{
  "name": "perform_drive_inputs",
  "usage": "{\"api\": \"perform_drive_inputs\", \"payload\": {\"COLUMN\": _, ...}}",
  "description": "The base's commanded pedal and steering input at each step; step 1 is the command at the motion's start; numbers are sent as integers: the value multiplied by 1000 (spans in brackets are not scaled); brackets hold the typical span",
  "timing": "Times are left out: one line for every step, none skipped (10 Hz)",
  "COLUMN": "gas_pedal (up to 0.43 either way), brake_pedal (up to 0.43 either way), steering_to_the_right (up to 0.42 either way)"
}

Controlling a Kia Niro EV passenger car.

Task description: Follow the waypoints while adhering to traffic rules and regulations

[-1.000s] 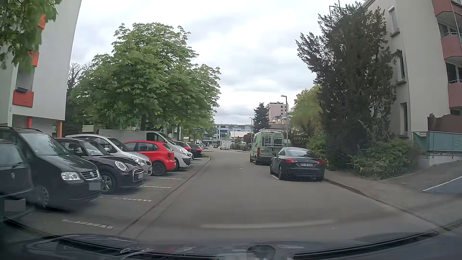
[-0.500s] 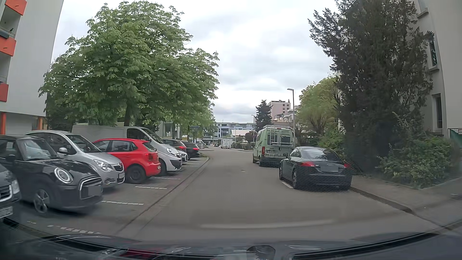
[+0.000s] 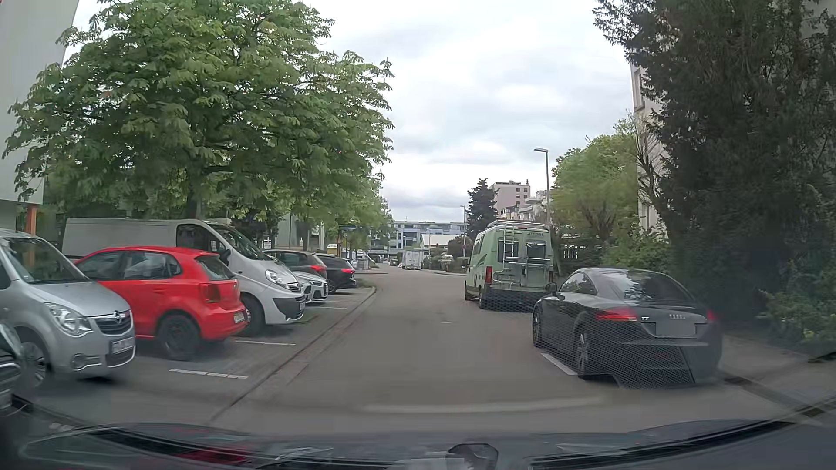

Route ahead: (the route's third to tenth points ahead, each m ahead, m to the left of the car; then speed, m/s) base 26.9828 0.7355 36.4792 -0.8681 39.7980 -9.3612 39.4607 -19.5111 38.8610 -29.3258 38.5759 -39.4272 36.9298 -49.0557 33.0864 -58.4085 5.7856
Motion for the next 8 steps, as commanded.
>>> {"api": "perform_drive_inputs", "payload": {"gas_pedal": 28, "brake_pedal": 0, "steering_to_the_right": -10}}
{"api": "perform_drive_inputs", "payload": {"gas_pedal": 28, "brake_pedal": 0, "steering_to_the_right": -10}}
{"api": "perform_drive_inputs", "payload": {"gas_pedal": 28, "brake_pedal": 0, "steering_to_the_right": -11}}
{"api": "perform_drive_inputs", "payload": {"gas_pedal": 28, "brake_pedal": 0, "steering_to_the_right": -11}}
{"api": "perform_drive_inputs", "payload": {"gas_pedal": 28, "brake_pedal": 0, "steering_to_the_right": -11}}
{"api": "perform_drive_inputs", "payload": {"gas_pedal": 28, "brake_pedal": 0, "steering_to_the_right": -10}}
{"api": "perform_drive_inputs", "payload": {"gas_pedal": 28, "brake_pedal": 0, "steering_to_the_right": -10}}
{"api": "perform_drive_inputs", "payload": {"gas_pedal": 28, "brake_pedal": 0, "steering_to_the_right": -10}}
